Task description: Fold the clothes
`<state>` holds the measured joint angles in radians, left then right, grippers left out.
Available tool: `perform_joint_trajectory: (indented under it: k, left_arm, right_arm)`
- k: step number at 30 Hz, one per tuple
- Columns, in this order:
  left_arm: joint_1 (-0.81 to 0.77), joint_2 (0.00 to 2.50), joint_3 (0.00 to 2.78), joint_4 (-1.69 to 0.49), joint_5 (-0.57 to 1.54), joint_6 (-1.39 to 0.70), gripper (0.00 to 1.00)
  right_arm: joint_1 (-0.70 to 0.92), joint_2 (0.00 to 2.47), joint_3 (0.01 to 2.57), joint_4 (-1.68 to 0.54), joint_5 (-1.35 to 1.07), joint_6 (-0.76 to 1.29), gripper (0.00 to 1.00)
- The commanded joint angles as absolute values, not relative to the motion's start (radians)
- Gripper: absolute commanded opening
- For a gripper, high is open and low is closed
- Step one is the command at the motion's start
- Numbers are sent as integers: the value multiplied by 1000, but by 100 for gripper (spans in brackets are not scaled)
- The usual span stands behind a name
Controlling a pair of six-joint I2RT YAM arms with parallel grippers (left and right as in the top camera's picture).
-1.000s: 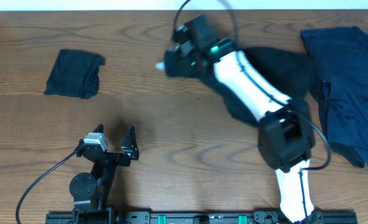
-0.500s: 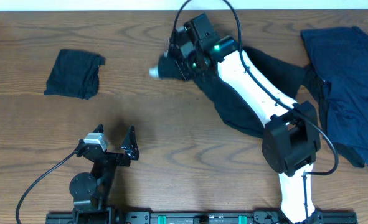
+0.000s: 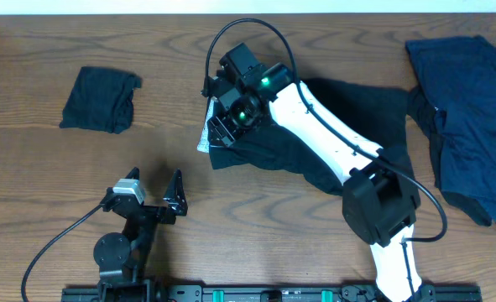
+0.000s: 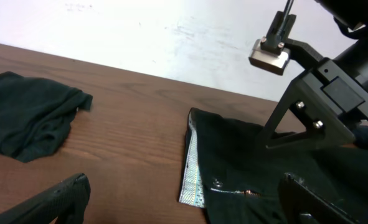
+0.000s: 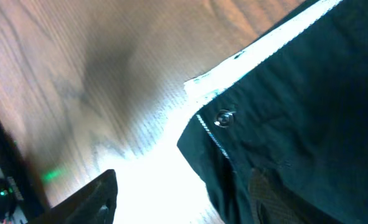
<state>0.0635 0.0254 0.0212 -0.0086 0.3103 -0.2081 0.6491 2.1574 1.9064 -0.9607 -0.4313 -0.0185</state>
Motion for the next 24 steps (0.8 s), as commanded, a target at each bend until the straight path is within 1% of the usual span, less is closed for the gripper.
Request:
perform_joint_trajectory:
  k: [1, 5, 13, 15, 18, 20, 21, 24]
  left_arm:
    - [60, 23, 6, -46, 321, -195, 98]
    - [60, 23, 6, -46, 321, -195, 98]
    - [60, 23, 6, -46, 321, -195, 98]
    - [60, 23, 6, -46, 321, -195, 98]
    - [60, 23, 6, -46, 321, -195, 98]
    - [60, 23, 6, -46, 321, -195, 98]
    - [60, 23, 6, -46, 321, -195, 98]
    - [60, 23, 6, -46, 321, -195, 98]
  right_arm:
    - [578, 2070, 1966, -964, -362, -34, 68]
    - [460, 2030, 2004, -1026, -340, -11, 65]
    - [231, 2014, 2001, -1195, -339, -17, 66]
    - [177, 2014, 2001, -1233, -332, -45, 66]
    - [104, 2014, 2000, -1292, -221, -53, 65]
    - [54, 2014, 1998, -1322, -116, -46, 62]
    - [27, 2014, 1994, -1332, -76, -45, 57]
    - [-51, 2015, 1967, -1326, -54, -46, 38]
